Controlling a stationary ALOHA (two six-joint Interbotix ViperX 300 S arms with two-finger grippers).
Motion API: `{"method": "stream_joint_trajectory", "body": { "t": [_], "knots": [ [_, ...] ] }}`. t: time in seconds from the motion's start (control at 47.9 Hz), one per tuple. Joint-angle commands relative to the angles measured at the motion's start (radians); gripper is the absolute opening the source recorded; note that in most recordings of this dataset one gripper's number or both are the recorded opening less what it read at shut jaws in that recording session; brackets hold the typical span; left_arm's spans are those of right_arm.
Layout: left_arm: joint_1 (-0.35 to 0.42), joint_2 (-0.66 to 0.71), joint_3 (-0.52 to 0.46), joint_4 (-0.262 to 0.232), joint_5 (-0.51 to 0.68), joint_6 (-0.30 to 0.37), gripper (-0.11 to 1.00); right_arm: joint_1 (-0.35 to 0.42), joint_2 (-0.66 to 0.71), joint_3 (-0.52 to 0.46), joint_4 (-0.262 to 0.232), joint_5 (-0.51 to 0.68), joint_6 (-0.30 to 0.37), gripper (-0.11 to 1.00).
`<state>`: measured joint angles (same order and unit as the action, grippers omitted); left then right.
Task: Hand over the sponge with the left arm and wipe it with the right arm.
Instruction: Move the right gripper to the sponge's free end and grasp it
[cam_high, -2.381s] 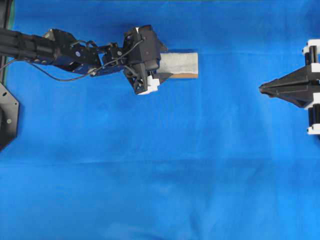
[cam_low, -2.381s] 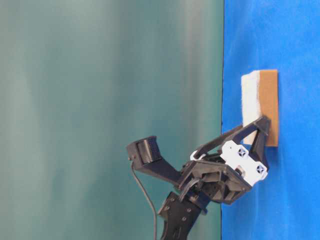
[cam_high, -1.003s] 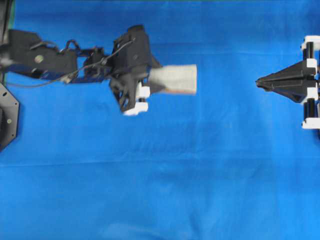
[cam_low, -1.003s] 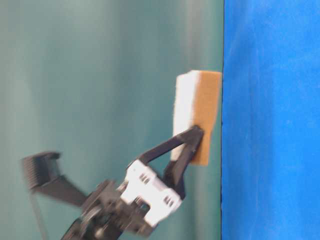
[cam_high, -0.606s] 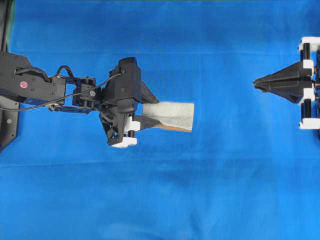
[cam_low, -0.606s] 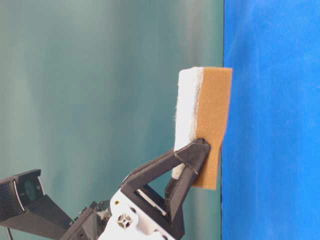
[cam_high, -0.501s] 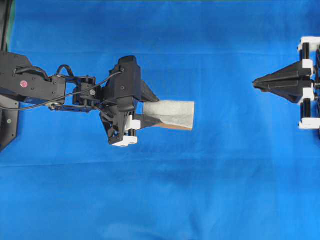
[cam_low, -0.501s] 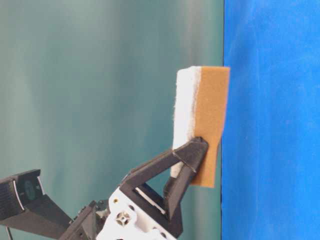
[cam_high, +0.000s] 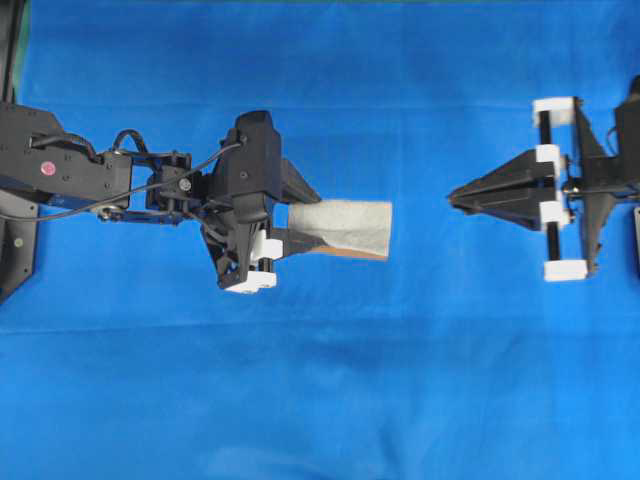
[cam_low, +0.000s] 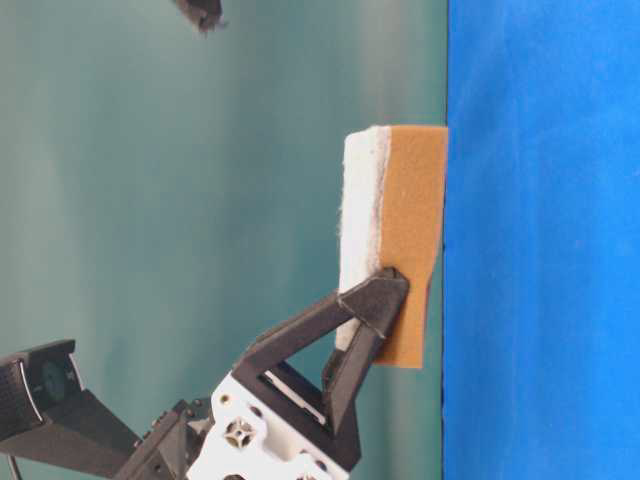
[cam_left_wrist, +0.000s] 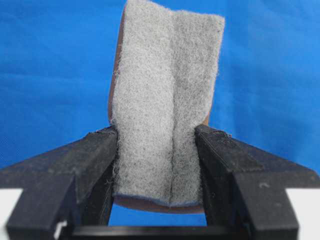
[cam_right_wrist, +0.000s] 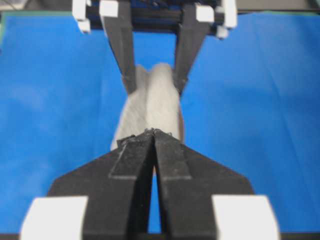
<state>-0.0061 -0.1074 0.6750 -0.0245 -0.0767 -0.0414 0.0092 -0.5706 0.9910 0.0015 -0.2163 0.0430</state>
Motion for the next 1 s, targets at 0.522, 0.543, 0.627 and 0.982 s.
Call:
{"method": "stream_joint_trajectory", "body": {
  "t": [0.522, 0.543, 0.627, 0.982],
  "knots": [
    [0.008, -0.014, -0.011, -0.002, -0.008, 0.006, 0.4, 0.006, 0.351, -0.227, 0.009, 0.002, 0.035, 0.74],
    [0.008, -0.014, -0.011, -0.002, -0.008, 0.006, 0.4, 0.006, 0.359, -0.232, 0.009, 0.006, 0.035, 0.74],
    [0.011, -0.014, -0.011, -0.002, -0.008, 0.006, 0.4, 0.008, 0.385, -0.247, 0.009, 0.023, 0.037, 0.74],
    [0.011, -0.015, -0.008, 0.0, -0.008, 0.009, 0.35, -0.014, 0.456, -0.275, 0.017, 0.044, 0.044, 0.74]
  ]
}}
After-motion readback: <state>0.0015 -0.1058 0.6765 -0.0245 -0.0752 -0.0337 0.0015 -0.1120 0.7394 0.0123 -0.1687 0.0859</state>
